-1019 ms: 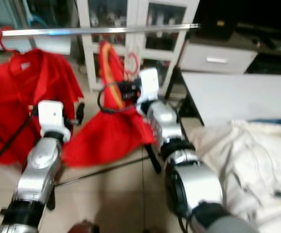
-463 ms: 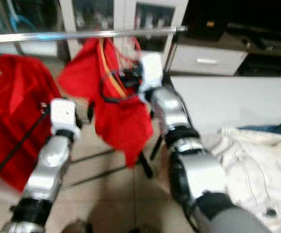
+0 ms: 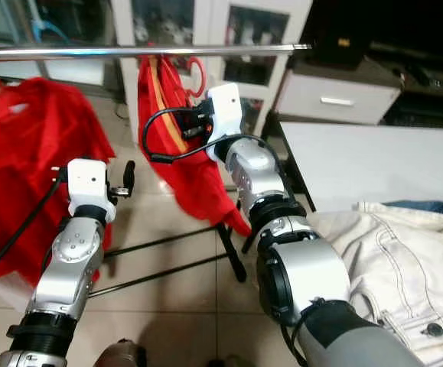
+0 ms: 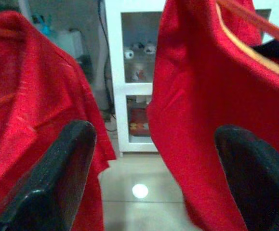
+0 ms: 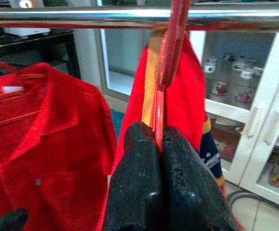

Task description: Hang hanger

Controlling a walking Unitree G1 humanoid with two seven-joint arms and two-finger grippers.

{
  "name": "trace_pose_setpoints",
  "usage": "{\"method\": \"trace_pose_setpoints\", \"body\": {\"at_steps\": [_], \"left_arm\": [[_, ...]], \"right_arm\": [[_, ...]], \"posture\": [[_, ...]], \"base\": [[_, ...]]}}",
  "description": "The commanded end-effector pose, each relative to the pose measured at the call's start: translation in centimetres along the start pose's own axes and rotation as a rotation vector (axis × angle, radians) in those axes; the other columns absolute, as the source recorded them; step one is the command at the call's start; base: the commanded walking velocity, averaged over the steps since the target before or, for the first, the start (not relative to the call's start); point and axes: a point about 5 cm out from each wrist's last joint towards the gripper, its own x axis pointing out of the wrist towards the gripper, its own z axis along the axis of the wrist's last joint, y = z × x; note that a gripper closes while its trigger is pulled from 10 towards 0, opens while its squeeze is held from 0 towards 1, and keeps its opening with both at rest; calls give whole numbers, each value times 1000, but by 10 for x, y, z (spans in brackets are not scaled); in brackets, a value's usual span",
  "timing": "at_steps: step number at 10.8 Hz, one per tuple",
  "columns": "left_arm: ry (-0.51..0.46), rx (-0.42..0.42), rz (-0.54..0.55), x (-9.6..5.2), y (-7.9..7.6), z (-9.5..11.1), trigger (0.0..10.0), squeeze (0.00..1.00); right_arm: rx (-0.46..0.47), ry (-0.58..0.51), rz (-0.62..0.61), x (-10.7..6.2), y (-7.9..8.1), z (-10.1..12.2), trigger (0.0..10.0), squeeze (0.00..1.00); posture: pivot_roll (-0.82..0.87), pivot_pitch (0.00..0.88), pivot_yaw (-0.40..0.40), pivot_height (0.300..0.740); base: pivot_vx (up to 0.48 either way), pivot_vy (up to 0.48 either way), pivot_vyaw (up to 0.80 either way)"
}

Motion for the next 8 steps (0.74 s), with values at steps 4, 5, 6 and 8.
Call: {"method": "trace_pose_setpoints", "body": {"at_steps": [4,5,6,8], "left_arm": [[21,19,-12,-2,-5,-2,10000,0],[20,26,-16,-3,-5,-2,10000,0],[28,11,-21,-3,-5,-3,10000,0],[28,4,-21,-4,-4,-3,10000,0]], "right_arm": [[49,-45,-55,-4,-9,3,0,0],[57,-46,-71,-6,-11,0,0,0],[76,-45,-82,-9,-13,-3,0,0],[100,-46,-82,-10,-14,-6,0,0]], "posture": [[168,51,-117,740],[163,58,-111,740],[159,61,-108,740],[159,61,-108,740]], "base": [[0,0,316],[0,0,0],[0,0,0],[0,394,-391]]}}
